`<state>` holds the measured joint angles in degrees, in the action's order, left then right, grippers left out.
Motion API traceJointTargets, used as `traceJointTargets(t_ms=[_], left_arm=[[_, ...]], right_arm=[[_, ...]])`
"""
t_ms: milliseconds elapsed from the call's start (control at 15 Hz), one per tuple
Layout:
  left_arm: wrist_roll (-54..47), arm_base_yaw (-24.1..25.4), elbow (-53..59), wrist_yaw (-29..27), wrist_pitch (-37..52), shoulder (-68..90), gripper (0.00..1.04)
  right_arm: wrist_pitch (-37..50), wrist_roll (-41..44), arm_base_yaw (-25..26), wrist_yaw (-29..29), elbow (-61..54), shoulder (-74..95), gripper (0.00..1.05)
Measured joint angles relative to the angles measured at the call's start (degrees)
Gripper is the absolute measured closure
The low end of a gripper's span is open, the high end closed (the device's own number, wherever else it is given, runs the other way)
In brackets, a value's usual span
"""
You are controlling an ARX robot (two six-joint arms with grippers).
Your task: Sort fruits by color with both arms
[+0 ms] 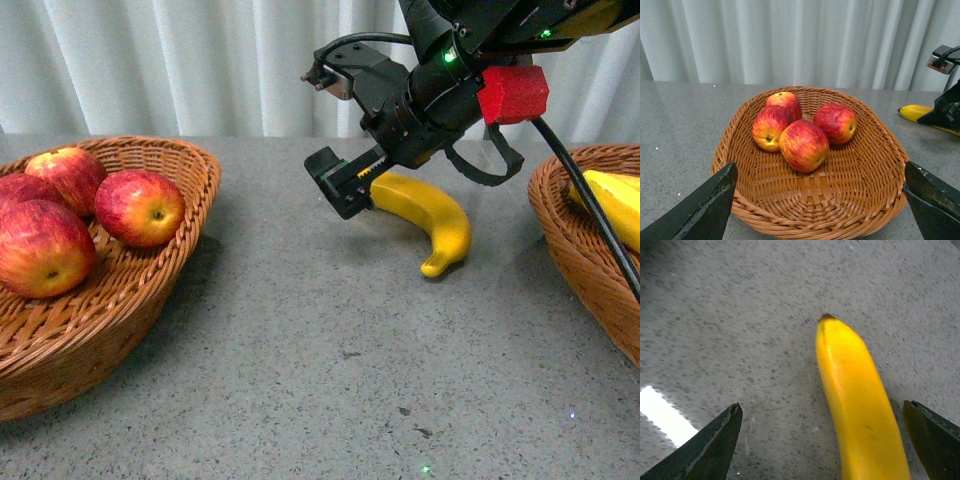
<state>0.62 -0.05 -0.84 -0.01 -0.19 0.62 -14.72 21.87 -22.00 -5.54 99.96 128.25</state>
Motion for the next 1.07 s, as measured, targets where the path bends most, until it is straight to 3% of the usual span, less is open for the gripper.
traceJointTargets(t_ms=[467,533,867,933,1067], left_arm=[[-0.02,0.0,0.0,0.0,0.0,0.0,0.07],[0.0,0.0,0.0,0.0,0.0,0.0,0.07],[0.0,0.0,0.0,0.0,0.0,0.0,0.07],[-0.02,0.0,0.0,0.0,0.0,0.0,0.07],[0.0,0.0,0.0,0.0,0.0,0.0,0.07]], right_arm=[[-6.27,0.46,1.53,5.29,1.29,1.97,0.07],[-6.49,0.42,1.29,5.25,1.33,1.97,0.1],[-4.63,-0.63,1.05,2.89,1.31,1.95,0.64],[-2.12,-2.38,1.07,0.79,0.98,1.86,0.71],[1.05,-4.55,1.09,-1.99,-0.17,0.92,0.72]])
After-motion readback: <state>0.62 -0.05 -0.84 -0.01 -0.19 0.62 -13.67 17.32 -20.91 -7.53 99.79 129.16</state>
